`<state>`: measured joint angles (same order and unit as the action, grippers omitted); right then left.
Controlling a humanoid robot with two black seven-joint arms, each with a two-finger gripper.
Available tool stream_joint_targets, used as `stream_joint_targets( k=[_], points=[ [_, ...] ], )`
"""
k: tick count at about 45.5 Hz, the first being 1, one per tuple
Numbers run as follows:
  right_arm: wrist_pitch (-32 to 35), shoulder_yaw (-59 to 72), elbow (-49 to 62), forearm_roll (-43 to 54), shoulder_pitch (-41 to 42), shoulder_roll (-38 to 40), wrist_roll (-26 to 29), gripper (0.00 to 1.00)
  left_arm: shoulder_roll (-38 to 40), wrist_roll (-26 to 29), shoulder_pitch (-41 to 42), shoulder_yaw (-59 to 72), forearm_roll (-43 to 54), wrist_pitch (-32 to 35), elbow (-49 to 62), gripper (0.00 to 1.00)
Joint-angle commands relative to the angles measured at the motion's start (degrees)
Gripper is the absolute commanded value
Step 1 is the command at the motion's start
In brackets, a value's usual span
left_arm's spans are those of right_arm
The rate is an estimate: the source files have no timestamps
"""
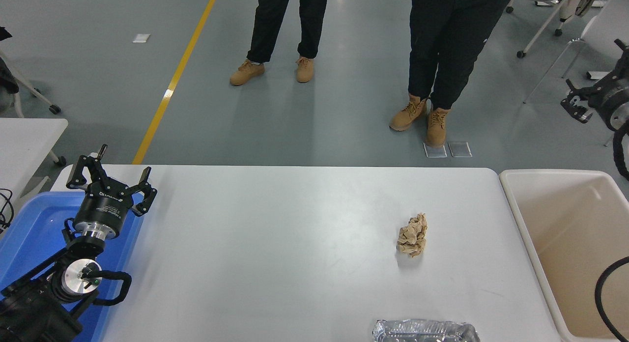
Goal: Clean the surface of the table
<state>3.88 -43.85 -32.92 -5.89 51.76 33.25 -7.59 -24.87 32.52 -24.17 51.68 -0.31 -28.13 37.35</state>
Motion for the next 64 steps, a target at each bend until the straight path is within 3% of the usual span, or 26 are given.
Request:
stream_joint_targets(
  k=[1,9,22,39,64],
  points=[
    [3.0,-4.5,-5.4,0.6,-6.5,-0.4,-1.4,0.99,0.0,0.0,0.0,0.0,0.0,0.0,0.0,0.99],
    [6.7,-5.0,-7.0,0.9,-11.2,-1.2,-7.1,0.99,0.0,0.0,0.0,0.0,0.0,0.0,0.0,0.99],
    [7.0,-5.0,-7.9,0.9,-17.5,-3.5,-12.4,0.99,0.0,0.0,0.0,0.0,0.0,0.0,0.0,0.99],
    [6.8,-4.0,-6.9,4.9,-23.0,-6.5,-13.1,0.99,0.0,0.0,0.0,0.0,0.0,0.0,0.0,0.99],
    [6.8,-4.0,-6.7,5.1,-22.8,-6.4,-13.0,0.99,0.0,0.0,0.0,0.0,0.0,0.0,0.0,0.99]
  ],
)
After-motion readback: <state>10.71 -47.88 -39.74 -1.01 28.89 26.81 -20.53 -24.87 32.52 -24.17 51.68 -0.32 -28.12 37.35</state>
